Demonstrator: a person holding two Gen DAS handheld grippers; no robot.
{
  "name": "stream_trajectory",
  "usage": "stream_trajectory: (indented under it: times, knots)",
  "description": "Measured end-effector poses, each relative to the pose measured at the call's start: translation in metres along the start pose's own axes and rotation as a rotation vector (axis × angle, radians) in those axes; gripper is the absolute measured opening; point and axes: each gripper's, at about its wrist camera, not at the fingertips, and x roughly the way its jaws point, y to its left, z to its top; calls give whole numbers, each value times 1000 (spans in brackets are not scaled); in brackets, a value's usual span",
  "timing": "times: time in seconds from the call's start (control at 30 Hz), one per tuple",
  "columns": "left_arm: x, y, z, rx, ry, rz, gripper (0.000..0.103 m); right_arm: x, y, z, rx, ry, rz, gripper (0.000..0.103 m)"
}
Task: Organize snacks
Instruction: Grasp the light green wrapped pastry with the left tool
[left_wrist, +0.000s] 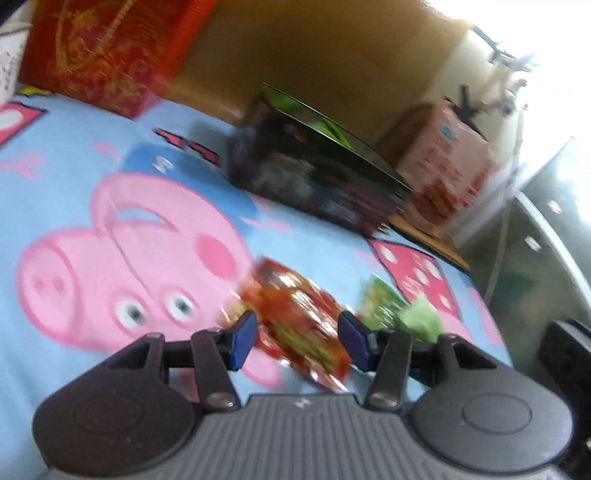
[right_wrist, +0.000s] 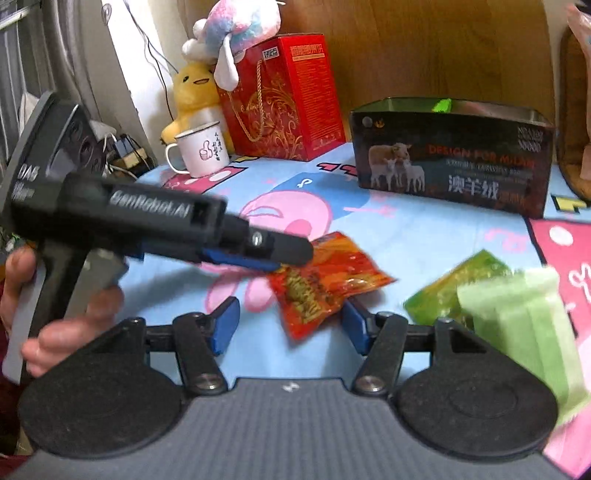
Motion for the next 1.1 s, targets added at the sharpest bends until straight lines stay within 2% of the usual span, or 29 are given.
stream_trajectory:
  times: [0.1, 0.17, 0.23, 0.3, 0.53, 0.63, 0.73, 0.83, 0.87, 0.9, 0.93, 1.0, 1.1]
  knots:
    - [3, -14, -16, 2, 54, -84, 47, -11, -3, -8, 28, -12, 7, 63]
    - [3, -27, -22, 39, 70, -83, 47, -22, -4, -14, 38, -22, 8, 63]
    - [4, -32, -24, 37, 98, -119, 47, -35, -5, -21, 42, -22, 0, 63]
    - [2, -36, -21, 33, 88, -127, 47, -52, -8, -29, 42, -43, -36, 63]
    - [17, -63, 2, 52, 69, -147, 50, -111, -27, -48, 23, -204, -262, 63]
    - [33, -82, 13, 101, 55, -122, 51, -110, -42, -52, 41, -183, -314, 63]
    - [53, -100, 23, 166, 63, -103, 51, -104, -53, -56, 80, -139, -294, 63]
    - [76, -108, 24, 186, 123, -77, 45, -97, -53, -57, 57, -98, -285, 62]
    - [82, -108, 23, 172, 149, -87, 36, -94, -50, -56, 40, -100, -294, 61]
    - [85, -108, 20, 161, 168, -100, 32, -93, -49, -55, 28, -98, -300, 55]
    - [84, -110, 16, 168, 164, -98, 32, -92, -50, -54, 20, -101, -310, 47]
    - [77, -114, 10, 194, 154, -98, 32, -91, -52, -53, 16, -110, -330, 39]
    - [61, -114, 4, 198, 142, -144, 32, -96, -51, -51, 21, -145, -318, 37]
